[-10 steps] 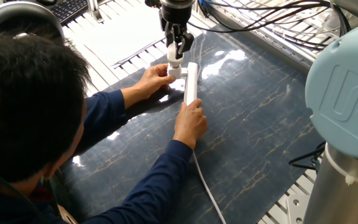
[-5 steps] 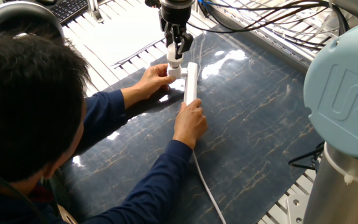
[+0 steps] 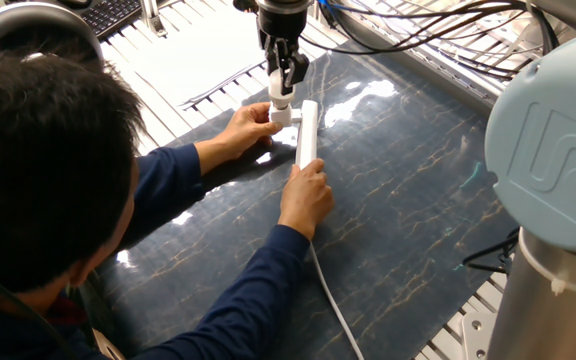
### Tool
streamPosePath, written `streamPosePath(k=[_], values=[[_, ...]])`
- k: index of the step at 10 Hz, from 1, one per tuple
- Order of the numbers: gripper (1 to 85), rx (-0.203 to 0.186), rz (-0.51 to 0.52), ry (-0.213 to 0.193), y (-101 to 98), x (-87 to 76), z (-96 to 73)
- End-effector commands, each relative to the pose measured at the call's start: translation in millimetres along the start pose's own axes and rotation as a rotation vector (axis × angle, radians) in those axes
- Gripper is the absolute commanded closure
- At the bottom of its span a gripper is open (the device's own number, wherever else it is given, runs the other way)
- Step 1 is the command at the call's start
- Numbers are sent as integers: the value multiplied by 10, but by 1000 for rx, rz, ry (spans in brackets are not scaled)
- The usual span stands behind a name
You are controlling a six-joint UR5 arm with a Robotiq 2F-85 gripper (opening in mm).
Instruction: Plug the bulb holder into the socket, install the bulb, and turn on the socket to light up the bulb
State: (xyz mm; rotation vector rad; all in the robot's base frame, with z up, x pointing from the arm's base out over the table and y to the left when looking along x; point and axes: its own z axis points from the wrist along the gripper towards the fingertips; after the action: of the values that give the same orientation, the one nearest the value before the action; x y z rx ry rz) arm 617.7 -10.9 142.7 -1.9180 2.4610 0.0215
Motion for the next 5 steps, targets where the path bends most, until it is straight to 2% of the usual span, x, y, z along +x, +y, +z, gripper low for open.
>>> streamPosePath(k=[1,5], values=[[847,-20,89,-29,32,-62,-8],[847,-45,216,-43,72,-53,17]])
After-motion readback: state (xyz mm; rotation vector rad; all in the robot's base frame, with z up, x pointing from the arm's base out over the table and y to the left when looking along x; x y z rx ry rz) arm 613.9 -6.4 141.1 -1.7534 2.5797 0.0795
